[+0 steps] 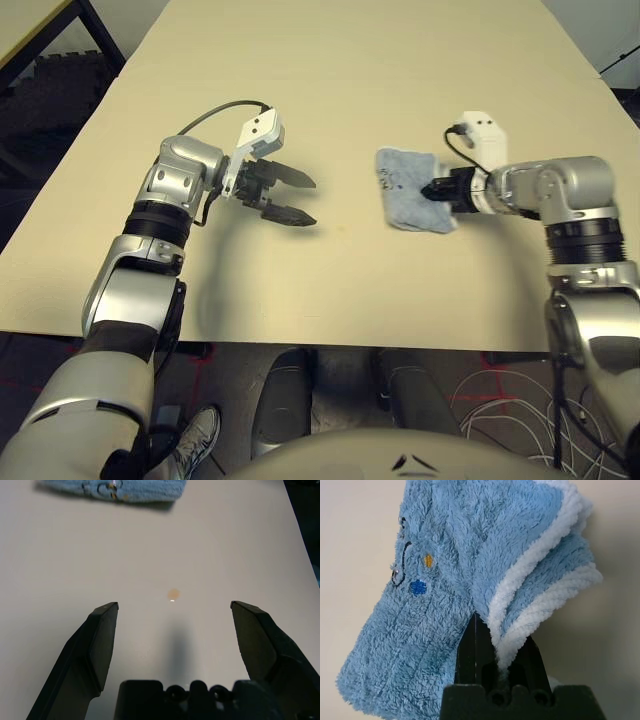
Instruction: Wipe the water off the table with a rag.
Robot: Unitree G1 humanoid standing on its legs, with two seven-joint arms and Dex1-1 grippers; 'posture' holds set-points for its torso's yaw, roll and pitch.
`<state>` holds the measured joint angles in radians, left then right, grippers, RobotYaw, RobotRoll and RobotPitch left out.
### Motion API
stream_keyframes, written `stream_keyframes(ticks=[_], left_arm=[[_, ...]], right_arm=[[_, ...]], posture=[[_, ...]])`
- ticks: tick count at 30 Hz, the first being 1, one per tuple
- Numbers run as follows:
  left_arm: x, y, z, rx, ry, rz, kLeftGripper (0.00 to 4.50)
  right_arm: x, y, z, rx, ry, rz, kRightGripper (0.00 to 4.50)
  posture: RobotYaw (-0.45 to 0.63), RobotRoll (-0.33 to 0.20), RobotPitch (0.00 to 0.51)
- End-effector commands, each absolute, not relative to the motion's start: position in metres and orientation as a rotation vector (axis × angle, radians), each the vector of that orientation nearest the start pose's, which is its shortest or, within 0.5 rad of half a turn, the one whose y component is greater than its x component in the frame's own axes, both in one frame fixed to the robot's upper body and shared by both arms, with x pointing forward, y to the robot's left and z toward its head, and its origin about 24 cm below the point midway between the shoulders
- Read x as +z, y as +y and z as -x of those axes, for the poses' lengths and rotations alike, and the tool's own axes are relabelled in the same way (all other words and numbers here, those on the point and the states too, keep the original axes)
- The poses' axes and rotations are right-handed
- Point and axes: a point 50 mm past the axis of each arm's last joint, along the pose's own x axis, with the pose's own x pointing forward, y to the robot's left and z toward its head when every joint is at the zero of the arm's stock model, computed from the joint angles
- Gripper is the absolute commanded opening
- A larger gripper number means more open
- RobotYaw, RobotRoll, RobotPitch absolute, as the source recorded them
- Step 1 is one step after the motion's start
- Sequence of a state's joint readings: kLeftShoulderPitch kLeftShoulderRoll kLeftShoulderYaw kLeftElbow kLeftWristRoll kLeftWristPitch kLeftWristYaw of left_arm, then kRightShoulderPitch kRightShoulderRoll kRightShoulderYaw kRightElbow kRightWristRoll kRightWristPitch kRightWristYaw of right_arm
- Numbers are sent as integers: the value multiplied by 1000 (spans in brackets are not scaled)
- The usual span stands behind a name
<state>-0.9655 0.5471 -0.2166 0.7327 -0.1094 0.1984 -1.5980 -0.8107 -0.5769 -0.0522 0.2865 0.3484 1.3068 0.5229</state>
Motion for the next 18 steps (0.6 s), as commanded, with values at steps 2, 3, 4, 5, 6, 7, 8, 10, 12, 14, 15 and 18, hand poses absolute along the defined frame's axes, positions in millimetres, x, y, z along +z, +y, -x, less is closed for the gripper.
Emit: stream_keyframes(ticks=[2,3,4,5,6,7,8,10,12,14,15,18], left_arm=[[163,177,-354,-1488,420,-406,4500],[163,177,-354,-1488,419,-407,4500],[163,177,-354,-1488,419,-408,4500],[164,177,-355,-1488,418,-408,4500],[164,176,-355,-1488,417,-409,4500],[165,177,-355,-1486,414,-411,4500],[166,177,-356,-1484,412,-412,4500],[168,179,-357,-1474,409,-410,4500],[169,181,-358,-1469,412,-409,4500],[168,182,-358,-1467,421,-413,4500],[168,183,-358,-1467,424,-416,4500],[168,183,-358,-1462,423,-415,4500]], right_arm=[[156,-226,-337,367,761,-84,31],[158,-224,-338,379,753,-88,31],[163,-219,-339,400,737,-95,31],[168,-214,-340,421,721,-100,31],[175,-206,-342,449,699,-106,31],[183,-197,-343,485,673,-114,31],[190,-188,-344,519,653,-120,31],[204,-170,-344,580,618,-129,31],[213,-152,-344,628,593,-135,31],[216,-139,-344,658,581,-141,31],[216,-134,-344,667,579,-144,31],[205,-123,-346,683,596,-154,31]], posture=[[-57,0,172],[-57,0,172],[-57,0,170],[-57,0,169],[-57,0,168],[-57,0,168],[-57,0,167],[-56,0,167],[-56,0,169],[-52,0,168],[-50,0,169],[-42,0,171]])
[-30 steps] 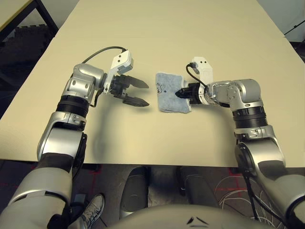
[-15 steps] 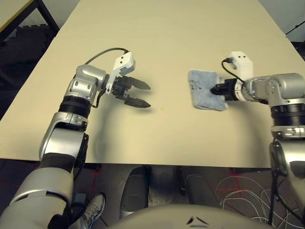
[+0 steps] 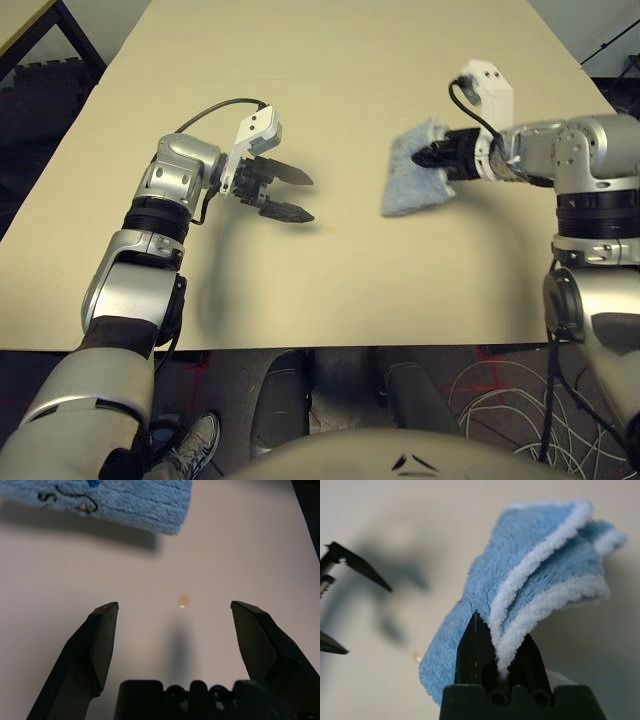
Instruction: Wipe the water off the table with a rag.
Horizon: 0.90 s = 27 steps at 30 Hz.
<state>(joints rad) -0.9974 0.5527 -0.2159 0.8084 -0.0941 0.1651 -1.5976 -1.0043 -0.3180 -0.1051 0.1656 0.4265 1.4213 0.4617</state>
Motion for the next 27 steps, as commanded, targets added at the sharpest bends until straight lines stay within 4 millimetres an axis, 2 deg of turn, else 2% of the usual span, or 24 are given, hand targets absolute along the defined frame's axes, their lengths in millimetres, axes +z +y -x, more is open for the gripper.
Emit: stream_keyframes(ticks=[1,9,14,23,25,27], left_arm=[[168,183,-358,-1462,422,-414,4500],[166,185,-356,-1460,430,-408,4500],[164,188,-354,-1458,441,-406,4500],[160,193,-352,-1453,465,-413,4500],[160,193,-353,-1452,469,-418,4500],[161,194,-353,-1452,471,-430,4500]], right_arm=[[200,-121,-346,686,607,-156,31],[160,-134,-350,615,710,-146,31],[146,-162,-350,532,766,-112,31],[145,-237,-350,316,778,-58,31],[148,-243,-350,298,770,-54,31],[155,-239,-351,322,750,-63,31]], posture=[[-39,0,172],[-24,0,182],[-20,0,189],[-35,0,187],[-37,0,186],[-40,0,185]])
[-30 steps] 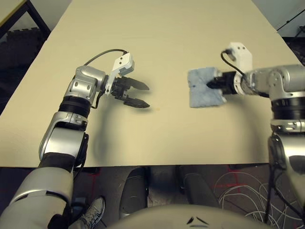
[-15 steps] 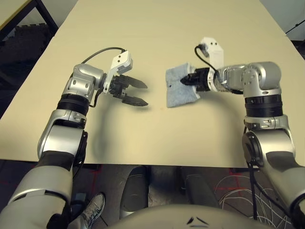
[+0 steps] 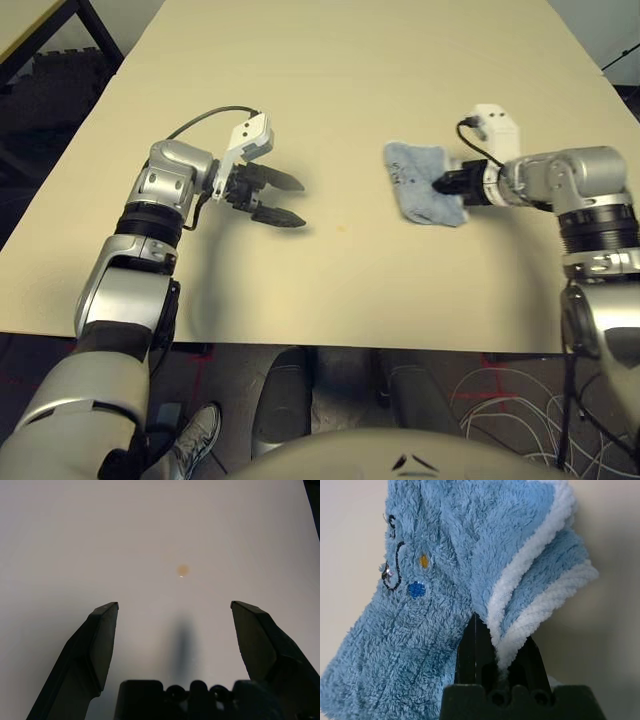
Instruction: Wipe the water off the table with a rag.
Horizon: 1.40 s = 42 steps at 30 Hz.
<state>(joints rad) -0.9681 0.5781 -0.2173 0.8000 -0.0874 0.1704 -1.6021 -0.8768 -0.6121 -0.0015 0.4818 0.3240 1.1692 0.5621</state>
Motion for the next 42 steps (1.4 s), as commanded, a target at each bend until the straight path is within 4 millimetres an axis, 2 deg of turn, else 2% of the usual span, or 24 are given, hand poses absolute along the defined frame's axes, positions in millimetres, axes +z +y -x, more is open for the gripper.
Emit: stream_keyframes(ticks=[1,6,9,11,15,23,27,32,37,42], left_arm=[[162,194,-353,-1454,470,-441,4500],[171,198,-353,-1451,458,-466,4500],[177,202,-353,-1443,459,-474,4500],[178,202,-354,-1442,460,-474,4500],[179,202,-353,-1449,457,-475,4500],[177,198,-352,-1469,446,-469,4500],[176,197,-351,-1474,447,-462,4500],[173,196,-350,-1477,450,-455,4500],[170,194,-350,-1486,453,-448,4500],[169,192,-350,-1491,456,-447,4500]], right_arm=[[159,-233,-352,346,737,-72,31],[187,-187,-348,516,676,-112,31],[201,-146,-337,652,656,-141,31],[204,-127,-329,706,656,-158,31],[197,-95,-318,790,670,-179,31],[174,-66,-310,844,744,-199,31],[162,-64,-313,820,776,-192,31],[143,-83,-323,715,813,-155,31],[132,-121,-336,548,818,-125,31],[137,-147,-340,473,800,-107,31]], posture=[[-41,0,185],[-43,0,185],[-41,0,184],[-38,0,182],[-33,0,180],[-20,0,186],[-14,0,187],[-15,0,186],[-22,0,184],[-37,0,182]])
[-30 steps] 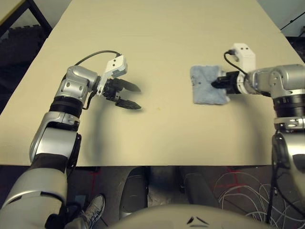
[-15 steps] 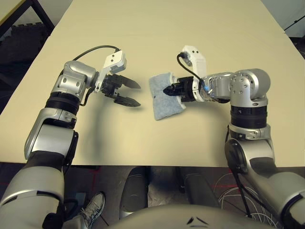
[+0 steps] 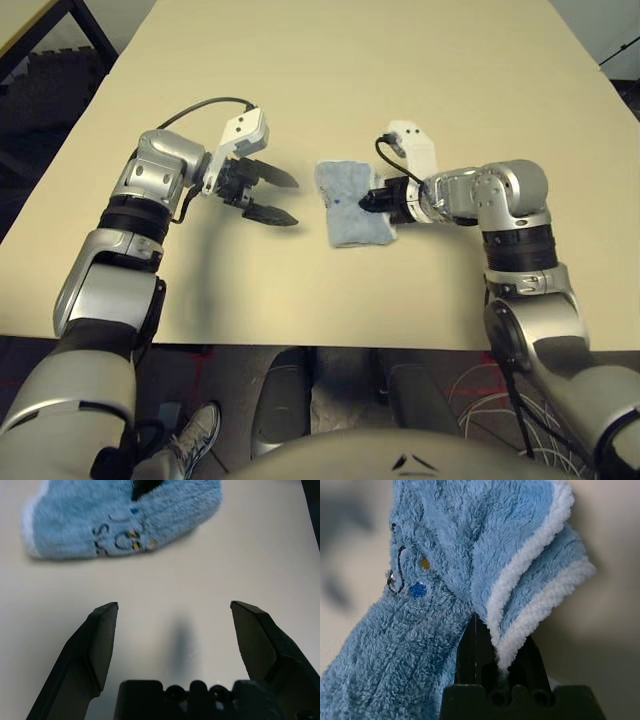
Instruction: Wipe the water off the table with a rag.
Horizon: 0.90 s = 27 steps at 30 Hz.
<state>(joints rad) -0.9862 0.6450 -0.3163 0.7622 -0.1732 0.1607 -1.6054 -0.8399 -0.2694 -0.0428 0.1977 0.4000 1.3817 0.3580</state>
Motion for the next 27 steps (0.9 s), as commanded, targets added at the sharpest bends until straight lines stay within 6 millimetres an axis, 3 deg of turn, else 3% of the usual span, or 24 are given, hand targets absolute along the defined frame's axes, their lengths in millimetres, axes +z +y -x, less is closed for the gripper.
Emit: stream_keyframes(ticks=[1,17,22,27], left_arm=[[169,192,-351,-1492,456,-447,4500],[163,195,-351,-1486,489,-487,4500],[155,208,-349,-1464,570,-573,4500],[161,206,-352,-1464,536,-561,4500]], right_arm=[[138,-154,-340,459,797,-104,31],[160,-242,-345,208,725,-65,31],[166,-226,-347,284,692,-64,31],[173,-204,-348,352,672,-85,31]], posture=[[-39,0,183],[-60,0,171],[-62,0,171],[-54,0,171]])
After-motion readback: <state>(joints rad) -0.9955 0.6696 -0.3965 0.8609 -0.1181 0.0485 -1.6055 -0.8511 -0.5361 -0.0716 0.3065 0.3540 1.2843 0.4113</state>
